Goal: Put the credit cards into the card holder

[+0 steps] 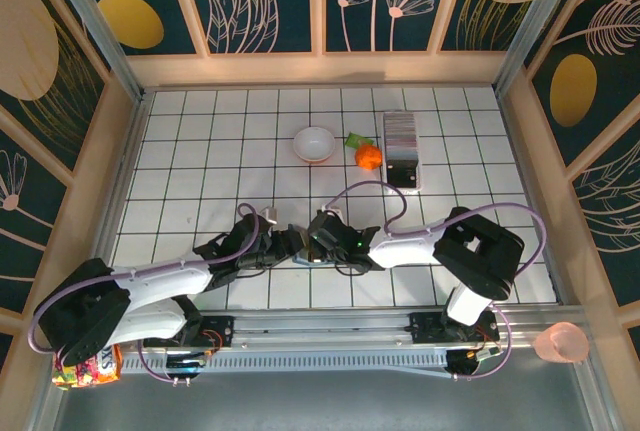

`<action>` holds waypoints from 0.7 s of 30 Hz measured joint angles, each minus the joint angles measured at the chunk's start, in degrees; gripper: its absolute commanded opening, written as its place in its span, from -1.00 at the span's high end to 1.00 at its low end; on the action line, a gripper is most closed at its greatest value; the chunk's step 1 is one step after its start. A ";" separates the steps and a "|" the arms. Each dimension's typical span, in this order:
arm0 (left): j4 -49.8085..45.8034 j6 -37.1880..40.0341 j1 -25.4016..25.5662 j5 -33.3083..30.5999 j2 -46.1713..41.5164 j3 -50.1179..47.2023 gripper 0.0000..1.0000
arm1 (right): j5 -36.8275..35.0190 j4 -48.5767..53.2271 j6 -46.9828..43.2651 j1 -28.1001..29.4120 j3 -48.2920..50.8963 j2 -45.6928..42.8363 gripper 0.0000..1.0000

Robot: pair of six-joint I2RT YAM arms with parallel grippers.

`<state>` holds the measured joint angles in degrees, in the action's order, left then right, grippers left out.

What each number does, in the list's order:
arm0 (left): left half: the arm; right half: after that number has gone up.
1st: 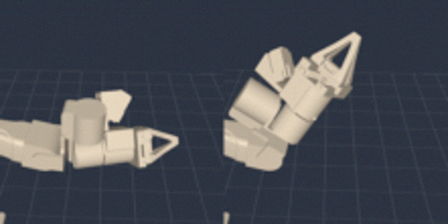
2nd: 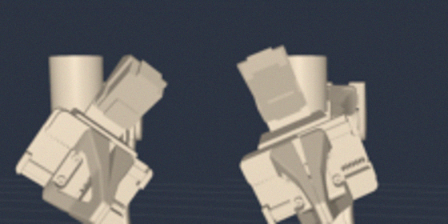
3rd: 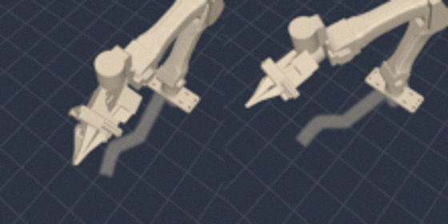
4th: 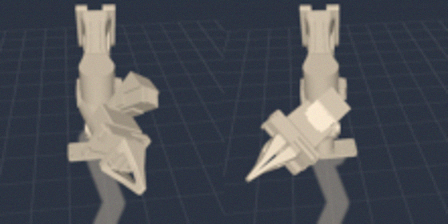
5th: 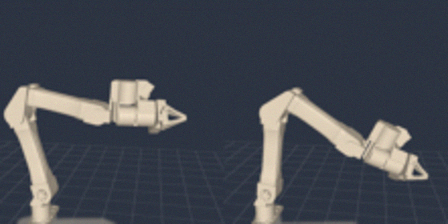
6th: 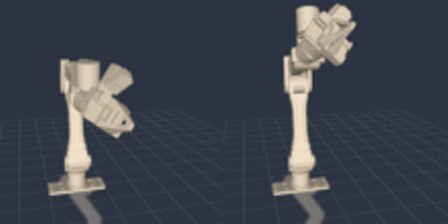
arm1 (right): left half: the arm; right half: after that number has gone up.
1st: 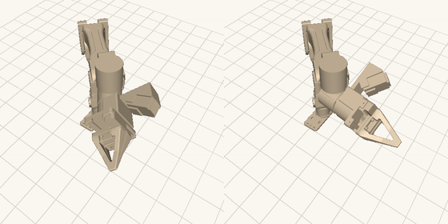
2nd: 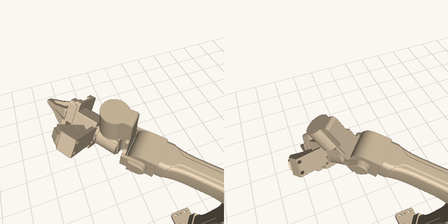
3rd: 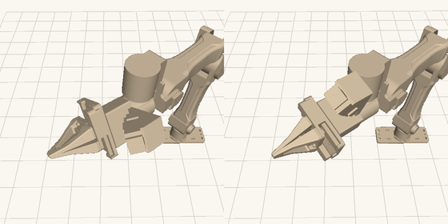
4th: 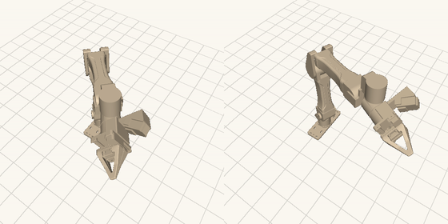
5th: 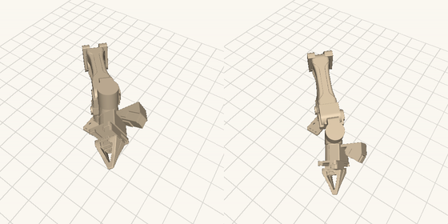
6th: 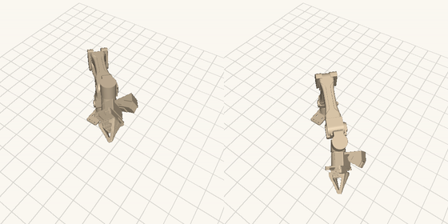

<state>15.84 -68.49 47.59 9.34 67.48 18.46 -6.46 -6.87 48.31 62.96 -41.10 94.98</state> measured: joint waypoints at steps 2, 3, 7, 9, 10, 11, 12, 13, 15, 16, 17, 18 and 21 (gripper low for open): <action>-1.73 0.50 0.04 -1.05 -0.85 0.00 0.37 | -0.02 0.24 -0.02 0.59 0.00 -0.13 1.00; -2.62 0.74 0.07 -1.53 -1.25 0.00 0.43 | -0.04 0.28 -0.02 0.87 0.00 -0.20 1.00; -5.90 1.75 0.04 -4.00 -2.62 0.00 0.67 | -0.20 0.87 -0.02 1.68 0.02 -0.83 1.00; -7.45 2.19 0.04 -5.07 -3.19 0.00 0.77 | -0.20 1.09 -0.04 1.95 0.02 -1.64 1.00; -8.02 2.43 0.04 -5.55 -3.43 0.00 0.83 | -0.33 1.18 -0.04 2.08 0.02 -2.14 1.00; -8.66 2.49 0.07 -5.92 -3.82 0.00 0.88 | -0.68 1.38 -0.04 2.21 0.02 -2.78 1.00; -9.25 2.60 0.07 -6.36 -4.28 0.00 0.89 | -1.11 1.84 -0.04 2.34 0.02 -3.72 0.96; -9.84 2.71 0.07 -6.78 -4.74 0.00 0.91 | -1.53 2.34 -0.02 2.43 0.02 -4.57 0.91; -11.54 3.10 0.11 -7.78 -5.86 0.00 0.95 | -2.99 4.04 0.04 2.62 0.02 -6.80 0.85; -12.26 3.32 0.11 -8.24 -6.34 0.00 0.97 | -3.87 4.94 0.04 2.67 0.02 -7.82 0.81; -13.55 3.58 0.11 -8.83 -6.99 0.04 0.99 | -4.83 6.05 0.11 2.69 0.00 -8.85 0.71; -14.71 3.80 0.11 -9.46 -7.56 0.13 1.00 | -5.92 7.34 0.24 2.67 0.00 -9.68 0.65; -18.95 4.68 0.11 -11.21 -9.14 1.09 1.00 | -9.05 12.00 0.76 2.60 -0.42 -10.40 0.39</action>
<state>-3.11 -63.81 47.70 -1.87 58.35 19.55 -15.51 5.13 49.08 65.56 -41.52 84.58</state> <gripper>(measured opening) 0.042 0.209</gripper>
